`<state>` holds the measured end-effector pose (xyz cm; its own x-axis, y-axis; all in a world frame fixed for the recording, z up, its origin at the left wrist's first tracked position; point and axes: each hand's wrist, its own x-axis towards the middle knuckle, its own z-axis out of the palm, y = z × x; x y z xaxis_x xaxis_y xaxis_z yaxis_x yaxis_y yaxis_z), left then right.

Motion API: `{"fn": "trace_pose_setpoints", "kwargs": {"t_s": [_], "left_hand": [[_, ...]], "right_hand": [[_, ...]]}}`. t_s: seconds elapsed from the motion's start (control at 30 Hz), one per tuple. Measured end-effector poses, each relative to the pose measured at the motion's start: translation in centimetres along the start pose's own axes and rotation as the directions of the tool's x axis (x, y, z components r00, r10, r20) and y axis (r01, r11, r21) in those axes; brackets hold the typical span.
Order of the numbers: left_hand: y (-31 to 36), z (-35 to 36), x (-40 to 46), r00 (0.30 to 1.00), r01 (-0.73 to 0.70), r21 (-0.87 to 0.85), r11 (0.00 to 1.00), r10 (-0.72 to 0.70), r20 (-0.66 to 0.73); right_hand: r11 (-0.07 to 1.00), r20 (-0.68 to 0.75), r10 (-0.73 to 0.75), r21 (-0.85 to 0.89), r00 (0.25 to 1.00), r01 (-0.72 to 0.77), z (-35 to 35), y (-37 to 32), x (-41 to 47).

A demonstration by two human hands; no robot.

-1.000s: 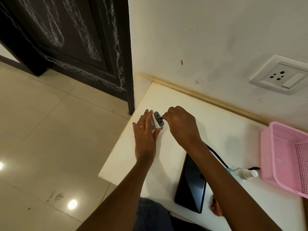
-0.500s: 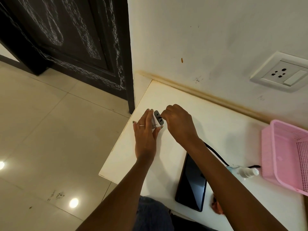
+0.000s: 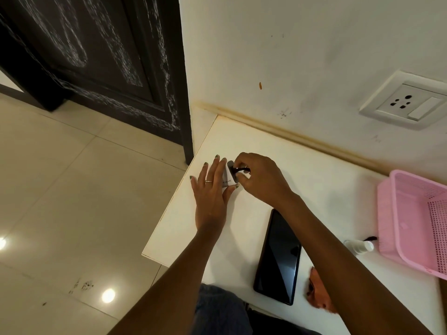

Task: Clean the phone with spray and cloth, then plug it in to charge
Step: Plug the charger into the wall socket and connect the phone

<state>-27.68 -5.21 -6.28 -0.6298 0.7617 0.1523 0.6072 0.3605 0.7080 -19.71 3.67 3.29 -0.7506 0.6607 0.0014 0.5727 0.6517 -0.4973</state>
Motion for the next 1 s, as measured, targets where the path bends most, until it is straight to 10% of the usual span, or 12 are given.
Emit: {"fn": "trace_pose_setpoints", "kwargs": {"t_s": [0.43,1.0], "left_hand": [[0.3,-0.2,0.0,1.0,-0.027,0.041,0.999,0.026,0.017],[0.4,0.2,0.1,0.999,0.006,0.185,0.983,-0.013,0.032]], "right_hand": [[0.969,0.142,0.136,0.186,0.98,-0.162,0.7,-0.2,0.1],[0.662,-0.35,0.45,0.748,0.822,-0.044,-7.0,2.7,-2.4]]}}
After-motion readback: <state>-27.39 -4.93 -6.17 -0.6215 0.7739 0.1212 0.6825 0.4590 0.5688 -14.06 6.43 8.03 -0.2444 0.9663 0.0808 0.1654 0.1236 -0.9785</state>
